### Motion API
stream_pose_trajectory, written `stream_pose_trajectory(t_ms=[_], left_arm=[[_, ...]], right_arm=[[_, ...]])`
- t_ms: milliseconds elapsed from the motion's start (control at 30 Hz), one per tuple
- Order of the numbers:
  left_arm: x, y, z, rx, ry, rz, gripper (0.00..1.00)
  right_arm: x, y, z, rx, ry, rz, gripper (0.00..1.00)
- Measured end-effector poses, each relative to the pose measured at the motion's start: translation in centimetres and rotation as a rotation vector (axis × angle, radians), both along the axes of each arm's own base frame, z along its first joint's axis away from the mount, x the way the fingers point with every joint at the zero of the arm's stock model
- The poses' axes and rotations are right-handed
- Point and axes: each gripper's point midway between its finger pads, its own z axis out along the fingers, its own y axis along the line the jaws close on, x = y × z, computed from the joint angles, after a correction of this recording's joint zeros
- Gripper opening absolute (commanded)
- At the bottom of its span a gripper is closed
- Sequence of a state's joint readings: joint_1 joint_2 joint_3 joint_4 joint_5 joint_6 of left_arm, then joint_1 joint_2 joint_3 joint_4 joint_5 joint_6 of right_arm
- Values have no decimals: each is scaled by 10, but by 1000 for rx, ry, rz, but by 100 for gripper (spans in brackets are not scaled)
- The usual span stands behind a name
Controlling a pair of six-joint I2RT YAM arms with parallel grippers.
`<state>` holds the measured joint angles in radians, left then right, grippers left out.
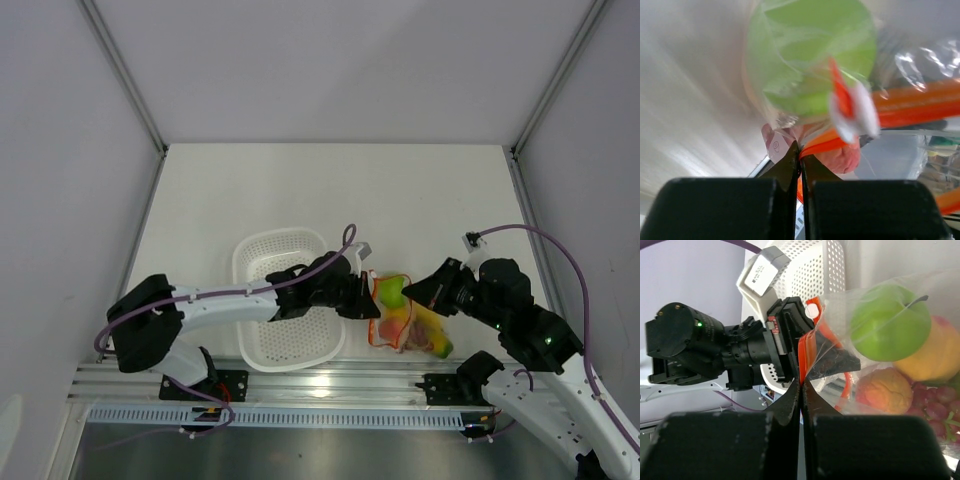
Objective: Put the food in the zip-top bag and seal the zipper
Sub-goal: Adjust the zipper food storage bag at the center of the board.
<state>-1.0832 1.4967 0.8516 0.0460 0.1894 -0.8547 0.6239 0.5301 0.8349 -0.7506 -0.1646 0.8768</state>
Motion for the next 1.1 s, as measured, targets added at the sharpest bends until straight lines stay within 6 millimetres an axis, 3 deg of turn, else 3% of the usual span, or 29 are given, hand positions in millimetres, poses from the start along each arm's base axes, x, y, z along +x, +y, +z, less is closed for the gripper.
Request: stream_pose_trajectory(t_ms=[133, 367, 533, 667, 967, 1067, 1100], left_arm=[[-1, -4, 22, -29, -2, -18, 1], [1, -16, 91, -143, -47, -66, 1], [-7, -8, 110, -174, -47, -88, 0], [-12, 4, 110, -171, -41, -81, 1], [-24, 39, 79, -121, 9, -39, 1], [-26, 47, 76, -118, 8, -28, 1], [-26, 49, 76, -118, 6, -25, 1]], right_arm=[[2, -3, 1, -13, -11, -12, 0], [3, -2, 11, -26, -21, -3, 0], [2, 4, 12, -3, -9, 22, 0], [1, 18, 4, 41, 9, 59, 0], [-11, 58, -13, 42, 61, 189, 0], [-11, 61, -16, 30, 63, 194, 11], [-11, 61, -17, 23, 60, 192, 21]])
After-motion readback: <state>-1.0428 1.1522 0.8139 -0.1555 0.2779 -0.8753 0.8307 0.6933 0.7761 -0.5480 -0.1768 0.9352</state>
